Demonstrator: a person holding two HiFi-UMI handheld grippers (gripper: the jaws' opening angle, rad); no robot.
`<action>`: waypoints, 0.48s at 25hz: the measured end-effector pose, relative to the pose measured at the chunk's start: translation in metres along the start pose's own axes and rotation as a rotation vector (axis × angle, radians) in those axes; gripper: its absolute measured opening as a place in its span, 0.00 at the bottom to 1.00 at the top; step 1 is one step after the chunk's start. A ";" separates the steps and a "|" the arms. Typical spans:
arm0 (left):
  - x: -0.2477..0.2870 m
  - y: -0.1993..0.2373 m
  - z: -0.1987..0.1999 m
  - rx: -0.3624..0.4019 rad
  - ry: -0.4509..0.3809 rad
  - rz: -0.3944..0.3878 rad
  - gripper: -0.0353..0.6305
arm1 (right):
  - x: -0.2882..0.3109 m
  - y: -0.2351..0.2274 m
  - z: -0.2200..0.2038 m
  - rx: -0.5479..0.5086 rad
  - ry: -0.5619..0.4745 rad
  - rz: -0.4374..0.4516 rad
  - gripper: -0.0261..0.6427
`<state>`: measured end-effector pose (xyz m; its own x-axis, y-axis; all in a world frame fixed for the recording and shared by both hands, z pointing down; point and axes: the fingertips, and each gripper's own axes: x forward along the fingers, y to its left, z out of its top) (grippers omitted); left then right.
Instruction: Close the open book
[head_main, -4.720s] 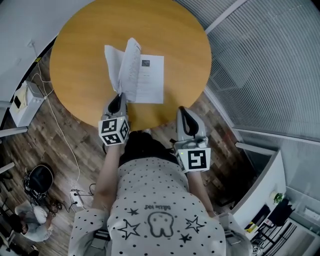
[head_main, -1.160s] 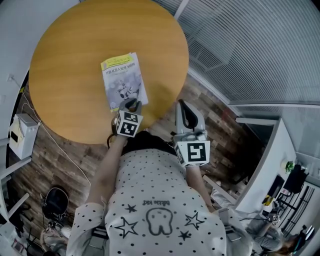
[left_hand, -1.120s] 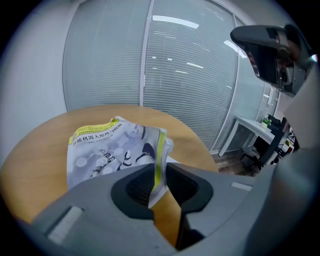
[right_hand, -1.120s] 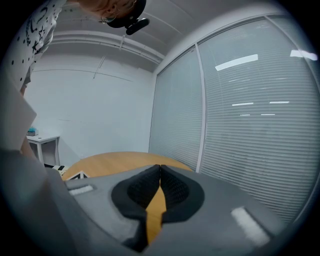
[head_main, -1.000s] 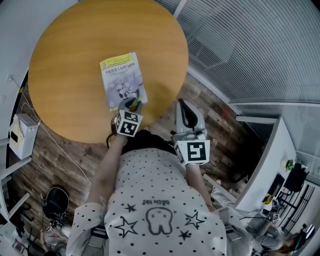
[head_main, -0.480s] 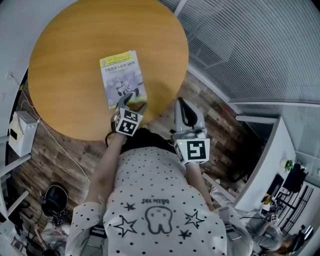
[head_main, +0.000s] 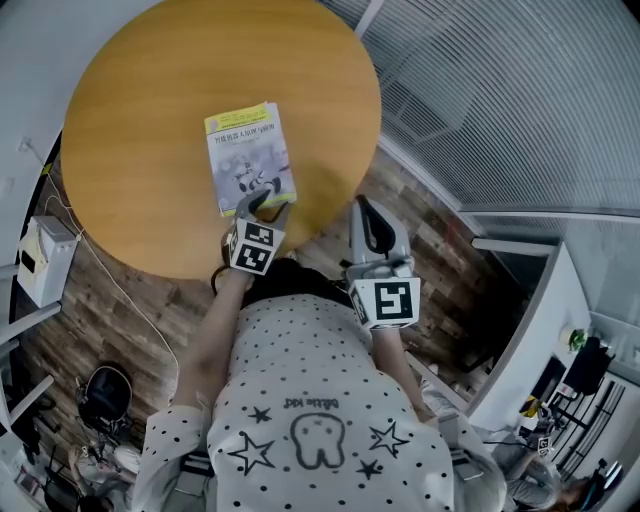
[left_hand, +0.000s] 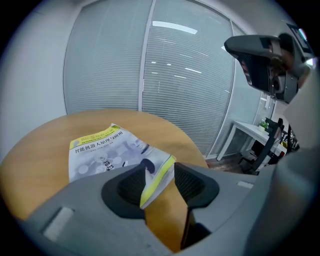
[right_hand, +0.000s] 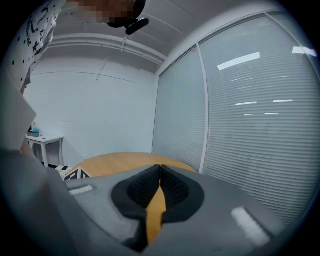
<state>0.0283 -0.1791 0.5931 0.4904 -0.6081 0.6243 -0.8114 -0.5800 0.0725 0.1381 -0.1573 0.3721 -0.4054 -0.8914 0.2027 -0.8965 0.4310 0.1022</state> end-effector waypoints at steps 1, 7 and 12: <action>-0.001 0.002 0.002 -0.006 -0.006 0.009 0.33 | 0.000 0.000 0.000 -0.001 0.000 0.002 0.05; -0.012 0.011 0.017 -0.030 -0.055 0.066 0.15 | 0.001 0.002 0.001 -0.002 -0.005 0.018 0.05; -0.022 0.021 0.027 -0.061 -0.073 0.111 0.07 | 0.003 0.003 0.002 0.004 -0.011 0.036 0.05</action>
<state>0.0092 -0.1925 0.5603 0.4164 -0.7060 0.5729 -0.8788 -0.4740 0.0547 0.1336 -0.1585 0.3707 -0.4395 -0.8767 0.1957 -0.8819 0.4625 0.0914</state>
